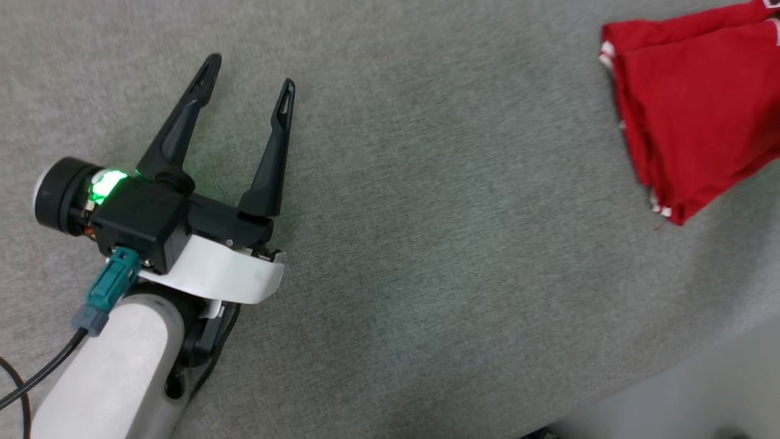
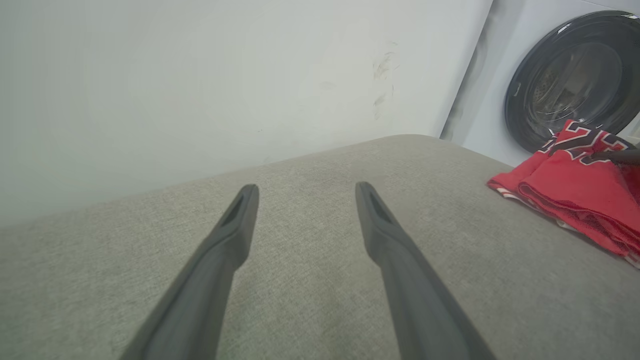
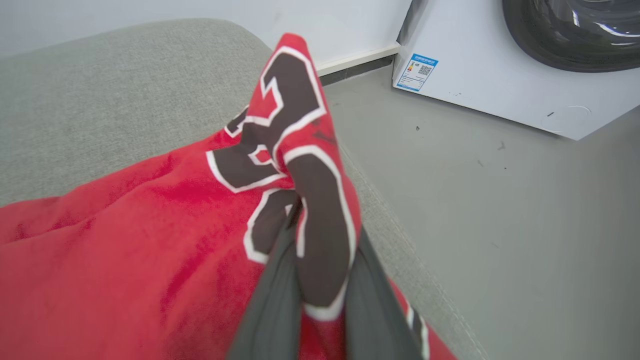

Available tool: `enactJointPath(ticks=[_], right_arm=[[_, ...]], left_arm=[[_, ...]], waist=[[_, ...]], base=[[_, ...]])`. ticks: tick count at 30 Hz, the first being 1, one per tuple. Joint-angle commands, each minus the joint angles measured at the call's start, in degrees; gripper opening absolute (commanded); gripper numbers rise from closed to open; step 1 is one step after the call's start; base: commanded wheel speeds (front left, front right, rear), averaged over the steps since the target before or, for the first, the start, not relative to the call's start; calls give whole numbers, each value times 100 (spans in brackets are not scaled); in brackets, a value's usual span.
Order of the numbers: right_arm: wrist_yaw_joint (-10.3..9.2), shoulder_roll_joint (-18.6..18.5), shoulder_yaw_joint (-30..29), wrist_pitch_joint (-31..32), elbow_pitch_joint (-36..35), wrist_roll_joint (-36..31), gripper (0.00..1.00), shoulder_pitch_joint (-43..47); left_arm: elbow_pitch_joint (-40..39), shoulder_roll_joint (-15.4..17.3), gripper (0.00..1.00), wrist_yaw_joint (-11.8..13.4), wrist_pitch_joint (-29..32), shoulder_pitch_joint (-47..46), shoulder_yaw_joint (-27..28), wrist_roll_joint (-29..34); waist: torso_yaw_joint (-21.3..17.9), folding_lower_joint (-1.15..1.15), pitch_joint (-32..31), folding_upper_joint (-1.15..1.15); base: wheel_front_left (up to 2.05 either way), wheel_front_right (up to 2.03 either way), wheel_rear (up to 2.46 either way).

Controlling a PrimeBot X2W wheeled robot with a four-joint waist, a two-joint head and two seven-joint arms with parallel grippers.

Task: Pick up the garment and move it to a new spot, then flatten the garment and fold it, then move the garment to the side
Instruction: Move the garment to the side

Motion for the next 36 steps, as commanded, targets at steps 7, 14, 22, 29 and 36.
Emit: enactJointPath(ticks=[7, 14, 22, 29, 36], right_arm=[[-4, 69, -496, -842, 797, -715, 100, -350], [-4, 87, -853, -1438, 1181, -1540, 100, -442], [-4, 416, -771, -1604, 829, -2018, 100, 196], [-4, 748, -446, -1610, -2, -1862, 100, 1205], [-4, 1088, -37, -1422, -1133, -1525, 100, 2363]], left_arm=[[-152, 83, 100, -37, 182, -204, -64, 92], [-10, 71, 100, -15, 86, -63, -51, -11], [495, -147, 100, 116, -386, 481, 0, -280], [947, -428, 100, 315, -795, 1156, 95, -615], [1287, -664, 100, 416, -1014, 1640, 214, -883]], waist=[[55, -1, 417, 0], [10, -1, 156, 0], [89, -1, -800, 0], [386, -1, -1670, 0], [873, -1, -2245, 0]], base=[[0, 0, 0], [0, 0, 0], [0, 0, 0], [0, 0, 0], [0, 0, 0]])
